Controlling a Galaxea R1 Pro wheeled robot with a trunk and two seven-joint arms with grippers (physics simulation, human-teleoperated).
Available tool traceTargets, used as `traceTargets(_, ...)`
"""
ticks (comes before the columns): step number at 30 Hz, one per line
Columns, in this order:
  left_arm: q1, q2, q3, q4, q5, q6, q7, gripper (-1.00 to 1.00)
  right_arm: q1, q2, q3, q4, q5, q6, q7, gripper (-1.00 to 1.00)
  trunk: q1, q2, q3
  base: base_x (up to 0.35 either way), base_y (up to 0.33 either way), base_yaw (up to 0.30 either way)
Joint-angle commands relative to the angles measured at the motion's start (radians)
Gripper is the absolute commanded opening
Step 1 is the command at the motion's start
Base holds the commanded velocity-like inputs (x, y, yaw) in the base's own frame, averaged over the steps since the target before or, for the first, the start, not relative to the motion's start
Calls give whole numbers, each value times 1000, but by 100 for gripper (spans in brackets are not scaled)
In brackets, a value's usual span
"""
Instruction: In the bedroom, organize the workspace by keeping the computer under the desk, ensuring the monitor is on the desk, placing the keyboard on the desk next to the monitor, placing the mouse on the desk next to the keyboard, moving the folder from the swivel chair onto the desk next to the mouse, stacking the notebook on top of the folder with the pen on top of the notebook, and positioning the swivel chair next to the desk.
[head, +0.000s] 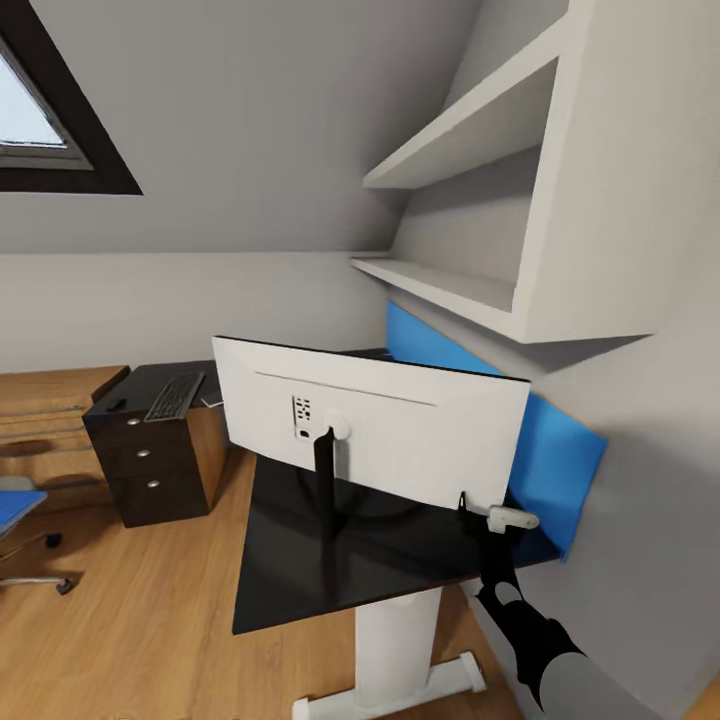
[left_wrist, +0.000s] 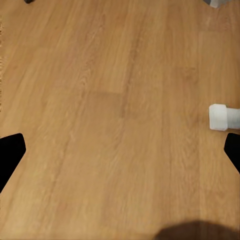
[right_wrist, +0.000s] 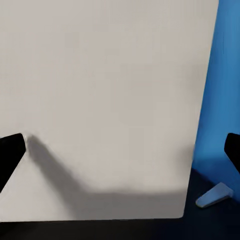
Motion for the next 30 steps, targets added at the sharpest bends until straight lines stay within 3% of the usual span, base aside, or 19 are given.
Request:
traceTargets(1, 0, 0, -2, -1, 3, -1, 3, 100, -1, -1, 9, 0, -9, -4, -5, 100, 0, -1, -2, 16, -33, 138)
traceTargets(30, 0, 0, -1, 0, 3, -1, 3, 100, -1, -1, 9, 0, -8, -4, -5, 100, 0, -1, -25, 1, -2, 183)
